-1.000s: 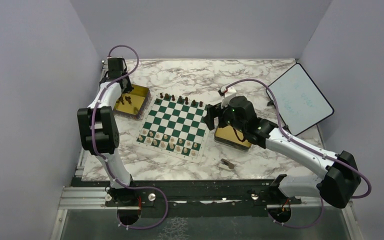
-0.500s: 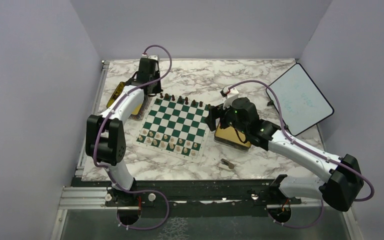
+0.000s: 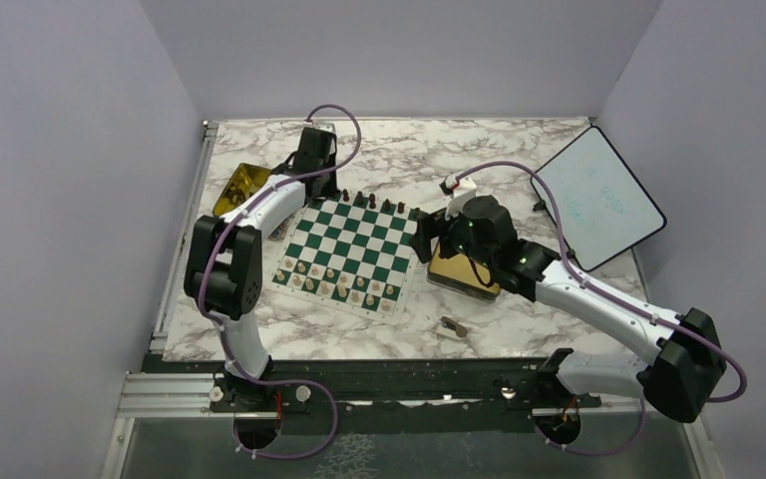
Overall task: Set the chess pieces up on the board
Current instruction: Place the chess piece on the chessboard.
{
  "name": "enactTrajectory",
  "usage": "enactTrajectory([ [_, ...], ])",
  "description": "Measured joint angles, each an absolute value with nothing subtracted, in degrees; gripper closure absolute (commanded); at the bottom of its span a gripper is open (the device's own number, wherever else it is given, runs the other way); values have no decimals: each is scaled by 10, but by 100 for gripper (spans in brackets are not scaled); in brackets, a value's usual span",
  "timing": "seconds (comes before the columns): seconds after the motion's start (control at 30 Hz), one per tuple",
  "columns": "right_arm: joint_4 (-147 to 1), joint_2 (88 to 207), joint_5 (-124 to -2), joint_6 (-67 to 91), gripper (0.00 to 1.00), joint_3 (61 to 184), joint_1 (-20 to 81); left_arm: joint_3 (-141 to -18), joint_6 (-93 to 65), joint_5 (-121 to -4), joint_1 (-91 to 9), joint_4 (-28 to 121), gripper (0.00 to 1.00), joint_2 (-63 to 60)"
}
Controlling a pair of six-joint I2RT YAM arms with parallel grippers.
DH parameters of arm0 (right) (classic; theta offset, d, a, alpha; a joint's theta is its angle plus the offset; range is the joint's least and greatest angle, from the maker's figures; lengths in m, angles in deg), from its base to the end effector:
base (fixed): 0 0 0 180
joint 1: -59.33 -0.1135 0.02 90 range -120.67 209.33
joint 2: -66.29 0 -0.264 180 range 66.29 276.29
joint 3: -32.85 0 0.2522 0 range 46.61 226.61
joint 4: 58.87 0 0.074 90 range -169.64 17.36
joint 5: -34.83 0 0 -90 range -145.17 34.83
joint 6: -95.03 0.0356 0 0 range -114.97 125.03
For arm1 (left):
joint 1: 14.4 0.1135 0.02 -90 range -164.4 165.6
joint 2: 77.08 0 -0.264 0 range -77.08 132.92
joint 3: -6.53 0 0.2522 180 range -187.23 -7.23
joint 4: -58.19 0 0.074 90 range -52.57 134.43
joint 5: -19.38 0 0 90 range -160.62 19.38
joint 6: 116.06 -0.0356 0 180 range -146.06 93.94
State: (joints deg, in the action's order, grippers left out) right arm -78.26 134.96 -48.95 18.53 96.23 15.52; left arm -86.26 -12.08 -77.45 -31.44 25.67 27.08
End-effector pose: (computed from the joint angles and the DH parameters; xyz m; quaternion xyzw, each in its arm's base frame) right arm 0.2008 0.1872 0.2905 -0.1915 0.8191 0.2183 0.4948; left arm 0.3939 -0.1163 0.2440 0.0012 0.9188 -0.0517 0.3913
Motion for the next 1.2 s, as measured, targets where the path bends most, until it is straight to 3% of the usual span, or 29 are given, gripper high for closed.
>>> enactTrajectory([
  [1.2, -783, 1345, -488, 185, 11, 961, 155, -843, -133, -810, -318, 327, 87, 362],
])
